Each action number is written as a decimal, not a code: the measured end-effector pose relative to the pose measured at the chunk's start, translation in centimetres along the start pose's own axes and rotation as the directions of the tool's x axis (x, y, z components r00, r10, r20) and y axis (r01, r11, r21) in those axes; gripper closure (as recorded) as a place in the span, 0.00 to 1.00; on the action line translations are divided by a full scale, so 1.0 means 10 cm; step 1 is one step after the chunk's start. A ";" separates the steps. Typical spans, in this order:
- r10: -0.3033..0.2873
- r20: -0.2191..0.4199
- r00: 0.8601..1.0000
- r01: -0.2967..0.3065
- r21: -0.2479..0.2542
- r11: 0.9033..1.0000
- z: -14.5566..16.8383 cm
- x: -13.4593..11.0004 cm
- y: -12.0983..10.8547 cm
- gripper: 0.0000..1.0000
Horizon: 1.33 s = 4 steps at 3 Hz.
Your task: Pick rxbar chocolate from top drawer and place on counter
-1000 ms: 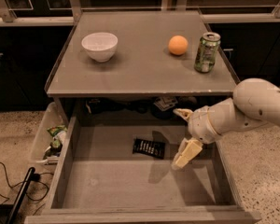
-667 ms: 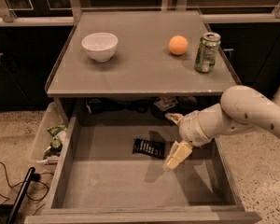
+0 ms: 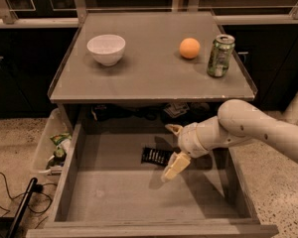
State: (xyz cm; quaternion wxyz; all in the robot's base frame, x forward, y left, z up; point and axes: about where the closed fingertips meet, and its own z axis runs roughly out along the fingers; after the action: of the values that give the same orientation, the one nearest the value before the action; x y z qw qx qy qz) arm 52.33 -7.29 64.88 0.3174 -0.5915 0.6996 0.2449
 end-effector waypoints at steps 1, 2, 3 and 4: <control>0.013 -0.005 1.000 -0.013 0.029 0.999 0.14 0.07 -0.09 0.00; 0.033 -0.019 0.999 -0.032 0.036 0.999 0.29 0.16 -0.15 0.00; 0.057 -0.036 0.998 -0.056 0.036 0.998 0.40 0.27 -0.14 0.00; 0.074 -0.052 0.996 -0.072 0.039 0.997 0.47 0.36 -0.15 0.00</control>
Offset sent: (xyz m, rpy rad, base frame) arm 0.0264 0.0086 -0.0488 -0.0335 0.0135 -0.0796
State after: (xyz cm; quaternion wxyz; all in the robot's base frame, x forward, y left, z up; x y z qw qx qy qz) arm 54.15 -6.56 59.13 0.3005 -0.5659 0.7333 0.2274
